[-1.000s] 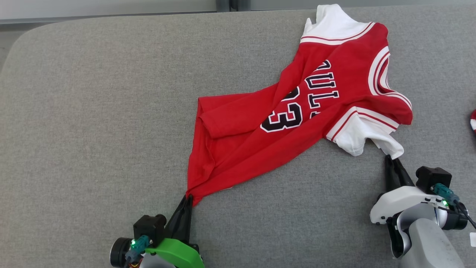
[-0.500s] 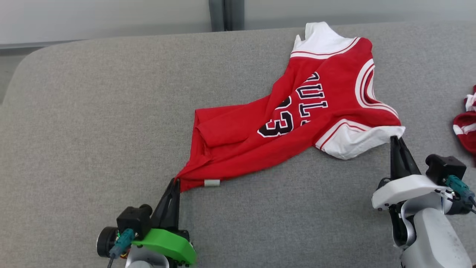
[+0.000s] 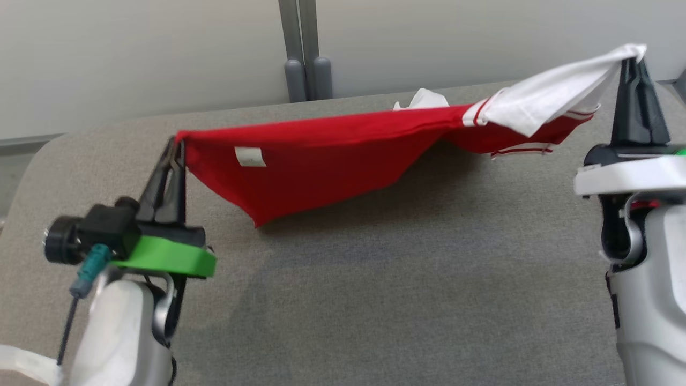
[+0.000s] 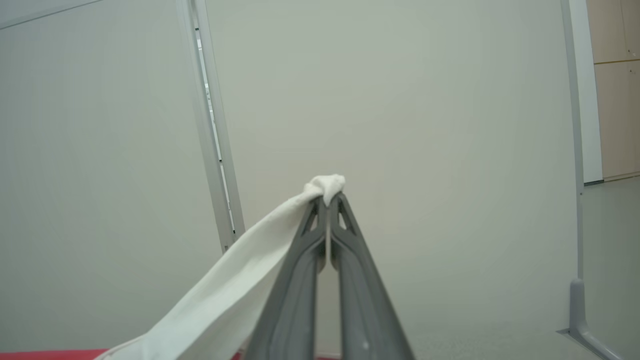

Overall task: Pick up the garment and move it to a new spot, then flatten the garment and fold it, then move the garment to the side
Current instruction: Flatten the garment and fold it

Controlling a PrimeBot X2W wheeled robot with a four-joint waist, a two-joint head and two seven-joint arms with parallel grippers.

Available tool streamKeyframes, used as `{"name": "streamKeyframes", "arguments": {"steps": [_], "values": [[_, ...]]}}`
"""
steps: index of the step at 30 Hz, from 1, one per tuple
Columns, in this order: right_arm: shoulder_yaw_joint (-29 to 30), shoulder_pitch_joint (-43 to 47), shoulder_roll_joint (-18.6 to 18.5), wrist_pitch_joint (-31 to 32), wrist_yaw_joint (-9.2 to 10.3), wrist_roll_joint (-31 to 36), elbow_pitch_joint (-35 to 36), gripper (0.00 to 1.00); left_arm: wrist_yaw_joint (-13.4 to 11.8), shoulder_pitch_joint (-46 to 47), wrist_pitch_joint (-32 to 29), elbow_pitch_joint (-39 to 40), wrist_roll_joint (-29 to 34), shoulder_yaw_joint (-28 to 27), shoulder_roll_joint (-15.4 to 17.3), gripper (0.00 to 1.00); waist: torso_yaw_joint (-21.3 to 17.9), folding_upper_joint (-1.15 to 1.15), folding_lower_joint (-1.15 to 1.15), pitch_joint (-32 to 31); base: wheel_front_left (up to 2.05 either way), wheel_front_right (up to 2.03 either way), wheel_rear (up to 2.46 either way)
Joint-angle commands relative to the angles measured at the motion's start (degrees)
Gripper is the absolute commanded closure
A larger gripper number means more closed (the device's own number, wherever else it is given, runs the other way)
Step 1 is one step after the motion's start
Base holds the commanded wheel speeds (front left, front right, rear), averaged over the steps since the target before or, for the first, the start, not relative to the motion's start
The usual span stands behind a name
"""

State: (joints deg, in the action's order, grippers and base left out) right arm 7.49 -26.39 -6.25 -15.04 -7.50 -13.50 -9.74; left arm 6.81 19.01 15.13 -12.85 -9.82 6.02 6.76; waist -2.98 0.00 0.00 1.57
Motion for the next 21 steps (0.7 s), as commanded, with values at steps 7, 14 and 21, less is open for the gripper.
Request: {"name": "streamKeyframes", "arguments": {"steps": [7, 14, 21], "values": [[-0.1, -7.9, -3.7, -0.2, 0.03, -1.3, 3.2, 1.00, 0.6, 11.0, 0.0, 2.6, 0.0, -0.6, 5.7, 1.00, -1.8, 0.00, 0.00, -3.1, 0.00, 0.00, 0.00], [-2.7, -14.4, -6.5, -0.2, 0.03, -0.7, 1.5, 1.00, 0.7, 20.4, 0.0, 0.7, -1.8, -0.5, 9.7, 1.00, -1.7, 0.00, 0.00, -1.2, 0.00, 0.00, 0.00], [-3.1, -23.8, -7.1, -0.2, 0.03, 0.9, -4.9, 1.00, 0.5, 29.3, -1.1, -4.7, -1.5, 0.0, 10.9, 1.00, -0.7, 0.00, 0.00, 9.3, 0.00, 0.00, 0.00]]}}
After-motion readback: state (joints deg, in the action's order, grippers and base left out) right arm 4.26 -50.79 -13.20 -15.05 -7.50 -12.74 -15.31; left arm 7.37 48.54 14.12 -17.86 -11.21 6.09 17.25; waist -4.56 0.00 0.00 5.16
